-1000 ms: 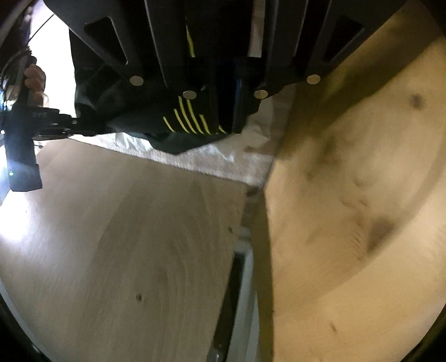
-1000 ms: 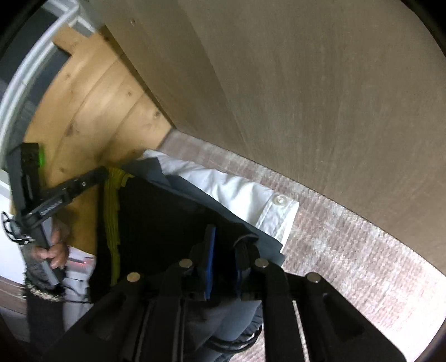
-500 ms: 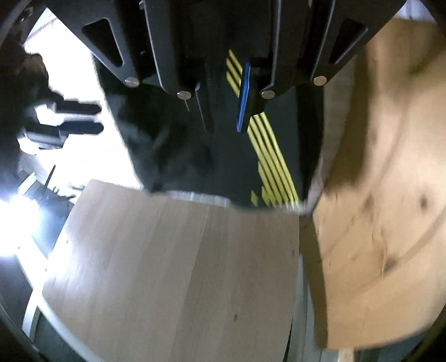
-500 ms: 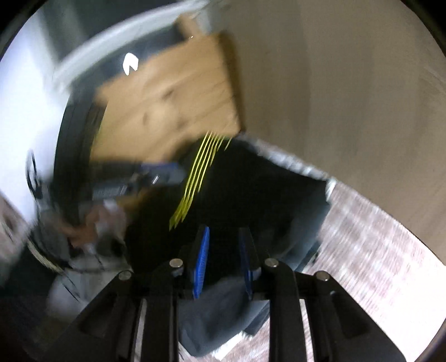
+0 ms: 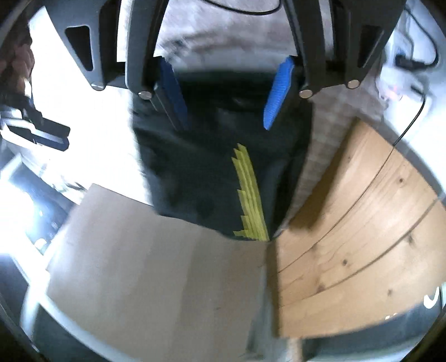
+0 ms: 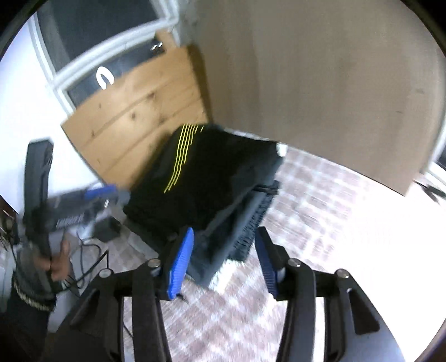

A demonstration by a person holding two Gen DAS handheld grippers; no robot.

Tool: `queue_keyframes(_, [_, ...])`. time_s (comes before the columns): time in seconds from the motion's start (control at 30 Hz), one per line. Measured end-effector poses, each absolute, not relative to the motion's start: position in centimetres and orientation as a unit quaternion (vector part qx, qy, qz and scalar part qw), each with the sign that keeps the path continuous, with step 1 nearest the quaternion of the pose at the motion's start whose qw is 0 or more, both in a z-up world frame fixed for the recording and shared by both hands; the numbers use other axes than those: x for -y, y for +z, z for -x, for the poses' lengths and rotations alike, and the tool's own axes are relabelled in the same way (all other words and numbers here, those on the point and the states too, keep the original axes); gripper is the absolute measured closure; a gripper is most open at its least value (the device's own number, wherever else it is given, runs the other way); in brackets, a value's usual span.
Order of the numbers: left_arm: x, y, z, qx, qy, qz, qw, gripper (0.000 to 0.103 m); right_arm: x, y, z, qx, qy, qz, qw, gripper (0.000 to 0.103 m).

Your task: Fold clothes

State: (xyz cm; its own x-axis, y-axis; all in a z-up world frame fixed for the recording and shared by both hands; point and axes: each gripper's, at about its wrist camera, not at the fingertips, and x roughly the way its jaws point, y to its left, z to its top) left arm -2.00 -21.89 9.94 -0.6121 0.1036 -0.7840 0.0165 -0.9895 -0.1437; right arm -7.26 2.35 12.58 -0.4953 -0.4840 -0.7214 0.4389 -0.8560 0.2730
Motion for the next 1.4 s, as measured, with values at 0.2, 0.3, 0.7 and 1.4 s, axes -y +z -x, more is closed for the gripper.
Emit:
queue_keyframes(0.2, [18.6,14.8,-4.3,0.051,0.917,0.394,0.032,0.022,-6.9,13.7,1.3,0.055,-0.884,-0.410,0.221,0.050])
queue_keyframes(0.3, [17.8,15.1,-6.4,0.060,0.921,0.385,0.012,0.011,-8.8,13.8,-1.9,0.046,-0.892,-0.406,0.192,0.048])
queue_keyframes(0.7, [16.6,15.4,-11.4,0.046,0.916,0.395,-0.061,0.007,-14.5,13.1,-8.4,0.044,-0.913,-0.395,0.091,0.048])
queue_keyframes(1.4, [19.7,18.7,-14.5,0.078,0.932,0.344,-0.079,0.004,-11.2,14.8,-10.1,-0.014,-0.925,-0.367,0.095,0.046])
